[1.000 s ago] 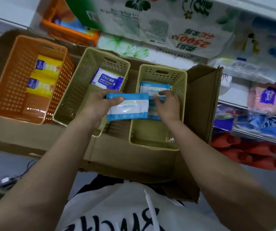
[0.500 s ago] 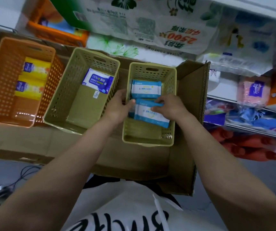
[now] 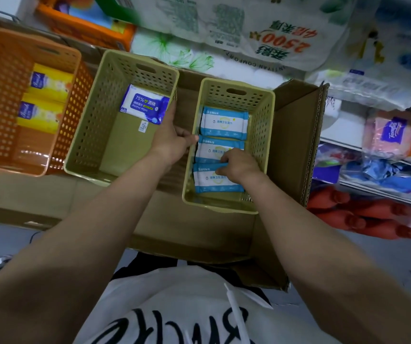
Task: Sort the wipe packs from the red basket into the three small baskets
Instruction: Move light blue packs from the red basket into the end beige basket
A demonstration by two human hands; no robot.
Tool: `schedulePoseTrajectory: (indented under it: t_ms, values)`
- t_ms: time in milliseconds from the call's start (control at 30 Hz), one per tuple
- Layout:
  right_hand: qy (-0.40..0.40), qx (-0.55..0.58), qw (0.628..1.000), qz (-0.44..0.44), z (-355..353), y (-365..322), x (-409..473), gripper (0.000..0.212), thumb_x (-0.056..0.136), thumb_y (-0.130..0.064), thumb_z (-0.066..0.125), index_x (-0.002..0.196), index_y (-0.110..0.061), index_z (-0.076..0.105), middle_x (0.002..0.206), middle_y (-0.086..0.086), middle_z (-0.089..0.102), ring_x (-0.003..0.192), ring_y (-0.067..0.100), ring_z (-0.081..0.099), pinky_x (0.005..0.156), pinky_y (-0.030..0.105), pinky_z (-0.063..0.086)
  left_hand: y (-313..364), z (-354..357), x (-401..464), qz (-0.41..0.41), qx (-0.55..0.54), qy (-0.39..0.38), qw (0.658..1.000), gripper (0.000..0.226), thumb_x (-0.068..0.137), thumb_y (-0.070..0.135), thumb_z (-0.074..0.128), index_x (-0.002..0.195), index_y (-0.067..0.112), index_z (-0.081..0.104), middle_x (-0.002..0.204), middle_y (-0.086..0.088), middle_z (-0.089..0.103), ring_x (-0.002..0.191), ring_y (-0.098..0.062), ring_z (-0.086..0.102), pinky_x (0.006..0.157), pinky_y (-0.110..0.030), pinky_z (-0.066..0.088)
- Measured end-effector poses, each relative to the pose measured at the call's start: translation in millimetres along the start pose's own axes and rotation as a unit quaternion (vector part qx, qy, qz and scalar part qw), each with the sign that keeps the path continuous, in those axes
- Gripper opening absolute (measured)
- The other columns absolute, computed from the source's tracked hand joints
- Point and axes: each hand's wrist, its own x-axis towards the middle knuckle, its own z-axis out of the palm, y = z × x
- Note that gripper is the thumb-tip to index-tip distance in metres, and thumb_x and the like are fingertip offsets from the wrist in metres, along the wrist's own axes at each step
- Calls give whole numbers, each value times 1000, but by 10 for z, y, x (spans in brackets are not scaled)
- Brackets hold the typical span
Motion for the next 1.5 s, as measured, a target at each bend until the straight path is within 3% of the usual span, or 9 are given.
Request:
schedulePoseTrajectory:
  t_ms: [133,267,400,633,1067,1200,1300,1367,1500]
  values:
    - [3,-30,1000,-2,38,-3,-13,46,85,-34,75,126,-15,63,127,6,62,115,23,57,89,32,49,-15,4,-2,-14,-13,1,1000,92,85,9,74,155,31,19,86,-9,65,92,-17,67,88,-35,55]
    - [5,-60,998,-6,98,-14,-38,38,85,-35,75,115,-17,61,117,7,64,107,24,59,82,32,50,-16,24,-42,-20,-21,-18,999,59,88,10,70,140,29,48,96,-7,63,101,-20,65,91,-39,55]
    - [18,-71,997,-14,128,-10,-25,37,86,-34,73,117,-16,63,119,9,62,113,25,54,87,33,50,-8,12,-56,-25,-42,-30,998,46,89,9,68,129,29,59,104,-10,63,105,-23,65,91,-38,55]
    - [27,-102,994,-17,173,0,-13,40,88,-38,70,122,-18,62,119,11,58,120,25,46,89,33,47,-8,31,-80,-25,-53,-23,998,44,90,7,67,129,28,61,116,-19,63,109,-26,64,95,-45,54]
    - [70,-121,988,-58,265,37,0,35,89,-37,68,117,-16,63,116,9,61,115,25,49,78,29,38,-65,64,-62,-6,-46,-6,999,43,91,10,67,128,29,61,100,-5,62,100,-19,64,87,-32,54]
    - [66,-113,990,-56,228,2,-53,37,88,-37,69,117,-16,64,117,9,63,114,26,53,82,31,44,-61,81,-65,-1,-34,7,999,42,91,11,67,129,29,61,106,-3,63,103,-17,62,92,-33,53]
    - [70,-78,993,-49,63,-76,-122,36,88,-39,68,115,-16,64,116,7,65,107,25,59,77,30,47,19,56,-102,-1,7,20,1000,44,92,12,65,134,23,57,124,-5,60,116,-24,59,100,-36,49]
    - [71,-67,994,-46,-134,-157,-173,37,90,-39,66,119,-16,64,119,7,64,109,25,60,80,32,49,116,-8,-142,13,33,29,999,45,92,15,65,136,16,54,131,-8,59,120,-24,57,103,-29,45]
    - [126,-62,988,-60,-637,-466,-352,38,94,-42,61,121,-15,65,129,9,62,117,28,57,90,36,49,361,-381,-288,63,47,43,996,42,92,23,65,132,14,56,116,-6,65,114,-23,59,99,-31,46]
